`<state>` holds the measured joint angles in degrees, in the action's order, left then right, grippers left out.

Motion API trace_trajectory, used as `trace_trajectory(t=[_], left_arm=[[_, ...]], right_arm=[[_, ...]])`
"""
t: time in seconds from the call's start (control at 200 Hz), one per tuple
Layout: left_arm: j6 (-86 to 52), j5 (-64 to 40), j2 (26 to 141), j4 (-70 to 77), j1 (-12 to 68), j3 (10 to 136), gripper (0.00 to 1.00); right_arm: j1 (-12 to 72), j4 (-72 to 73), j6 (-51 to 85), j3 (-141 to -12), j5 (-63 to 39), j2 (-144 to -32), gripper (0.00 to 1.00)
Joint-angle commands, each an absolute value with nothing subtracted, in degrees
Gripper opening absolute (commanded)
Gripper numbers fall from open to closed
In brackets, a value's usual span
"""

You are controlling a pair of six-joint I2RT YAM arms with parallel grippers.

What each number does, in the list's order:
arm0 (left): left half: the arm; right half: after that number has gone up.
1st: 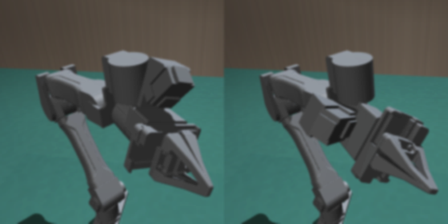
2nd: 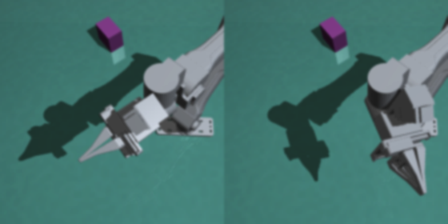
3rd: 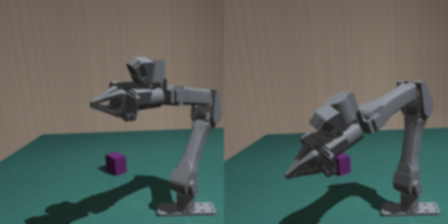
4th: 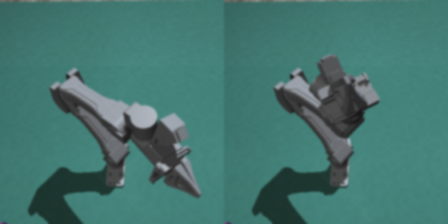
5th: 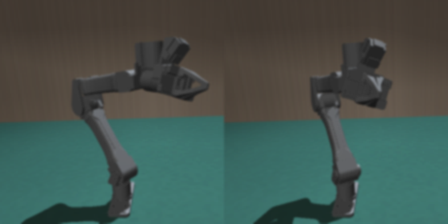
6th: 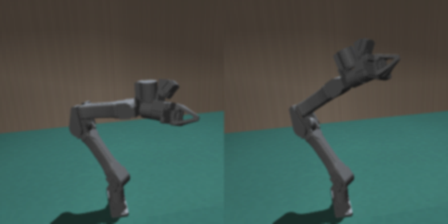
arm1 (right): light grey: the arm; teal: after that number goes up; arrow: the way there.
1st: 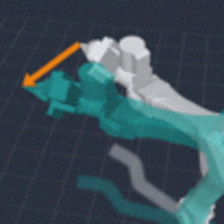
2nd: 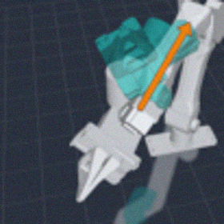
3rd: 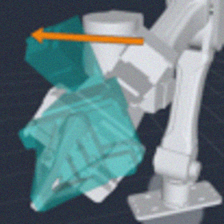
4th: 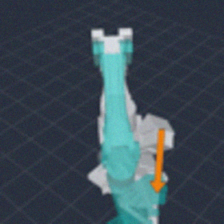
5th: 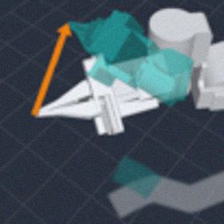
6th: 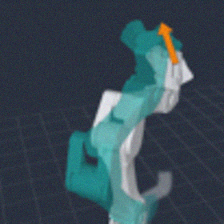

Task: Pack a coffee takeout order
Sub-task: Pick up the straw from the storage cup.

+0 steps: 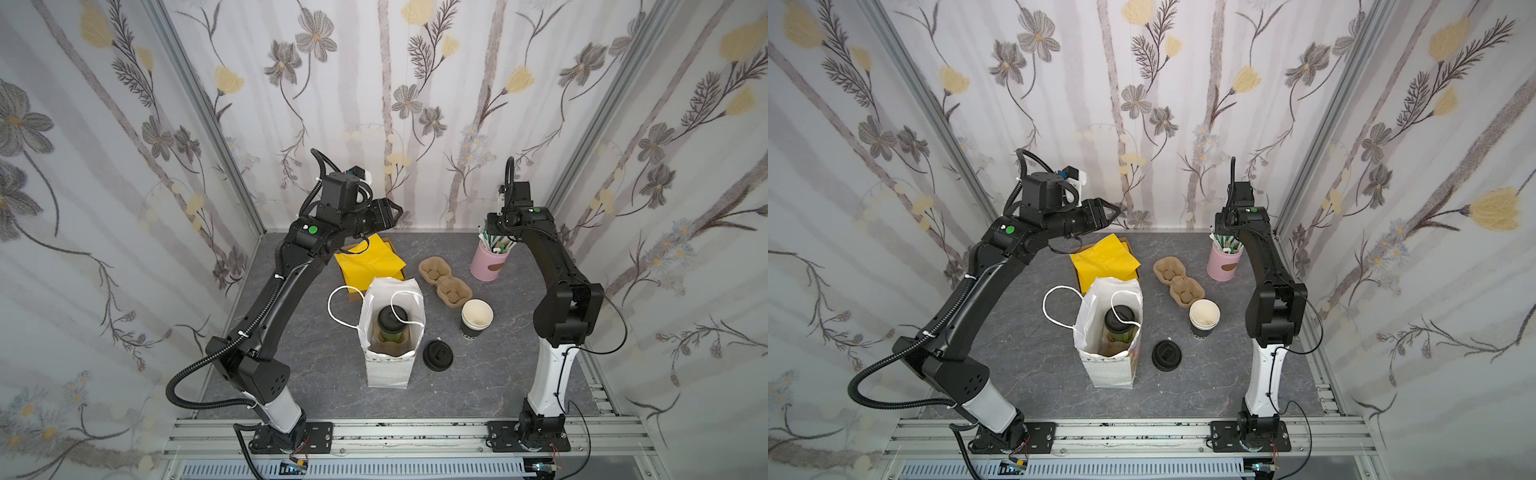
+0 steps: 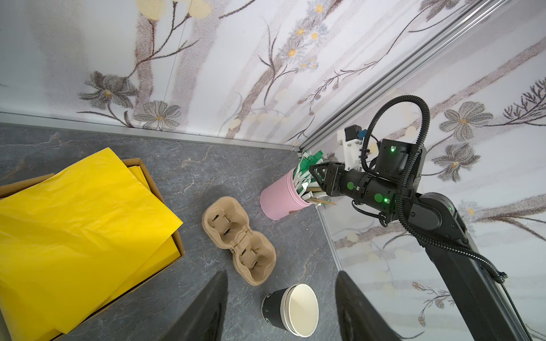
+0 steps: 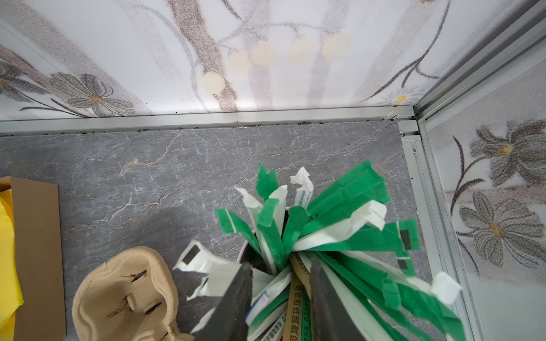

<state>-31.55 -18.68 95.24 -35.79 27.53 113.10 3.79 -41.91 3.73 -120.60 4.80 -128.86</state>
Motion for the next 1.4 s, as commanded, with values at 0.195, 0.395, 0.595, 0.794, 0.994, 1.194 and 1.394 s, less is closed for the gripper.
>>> trace_trajectory(t=[0.195, 0.395, 0.595, 0.794, 0.994, 1.194, 1.394], left_arm=[[-31.66, -14.84, 92.75, -34.17, 27.37, 109.41, 0.6], [-29.37, -10.57, 91.67, -34.11, 27.25, 108.59, 0.6], [-26.64, -7.34, 91.2, -34.13, 26.44, 108.36, 0.6], [-28.89, -4.08, 90.25, -34.14, 22.36, 106.19, 0.58], [-31.96, -3.75, 88.75, -34.14, 17.86, 102.99, 0.56], [-31.0, -2.2, 86.73, -34.04, 15.5, 101.78, 0.56], [-30.67, -2.48, 85.33, -33.92, 14.86, 101.6, 0.56]], right_arm=[[3.54, -42.12, 2.23, -121.38, 3.25, -129.57, 0.12], [3.57, -42.5, 2.79, -122.11, 3.04, -128.41, 0.02], [3.69, -45.0, 3.38, -123.93, 3.18, -126.94, 0.0], [3.69, -45.92, 4.12, -124.43, 4.15, -124.25, 0.0], [4.08, -47.99, 5.23, -126.63, 4.94, -121.23, 0.0], [4.78, -49.62, 6.33, -128.31, 5.01, -117.65, 0.0], [5.92, -53.53, 6.6, -133.39, 3.87, -116.01, 0.0]])
